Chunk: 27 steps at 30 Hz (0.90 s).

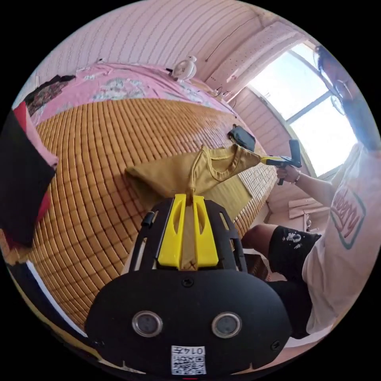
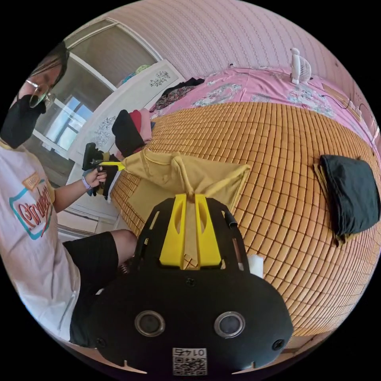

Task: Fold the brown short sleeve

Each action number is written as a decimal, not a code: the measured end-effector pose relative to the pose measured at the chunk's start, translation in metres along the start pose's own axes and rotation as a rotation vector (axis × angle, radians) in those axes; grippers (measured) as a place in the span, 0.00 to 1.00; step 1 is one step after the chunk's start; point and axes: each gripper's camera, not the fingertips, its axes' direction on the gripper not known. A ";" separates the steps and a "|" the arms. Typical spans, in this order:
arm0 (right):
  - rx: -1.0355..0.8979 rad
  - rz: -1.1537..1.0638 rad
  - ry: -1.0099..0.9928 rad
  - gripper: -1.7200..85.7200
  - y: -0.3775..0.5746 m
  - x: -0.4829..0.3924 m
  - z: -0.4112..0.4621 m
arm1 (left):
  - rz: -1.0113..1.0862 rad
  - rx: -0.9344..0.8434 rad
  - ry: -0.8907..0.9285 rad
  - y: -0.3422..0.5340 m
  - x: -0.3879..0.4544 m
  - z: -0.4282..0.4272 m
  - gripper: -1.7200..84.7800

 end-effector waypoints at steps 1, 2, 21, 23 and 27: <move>-0.072 0.058 0.028 0.09 0.027 0.000 0.013 | -0.044 -0.036 -0.012 0.015 -0.003 0.008 0.06; -0.141 0.106 0.072 0.09 0.051 0.001 0.025 | -0.134 -0.099 -0.034 0.043 -0.011 0.023 0.07; -0.285 -0.066 -0.126 0.08 0.038 -0.074 0.138 | 0.052 -0.249 0.072 0.054 0.013 0.142 0.07; -0.328 -0.113 -0.144 0.08 0.057 -0.093 0.134 | 0.096 -0.267 0.147 0.068 0.023 0.137 0.07; -0.188 -0.104 0.018 0.07 0.089 -0.111 0.101 | 0.105 -0.191 0.018 0.113 0.035 0.116 0.07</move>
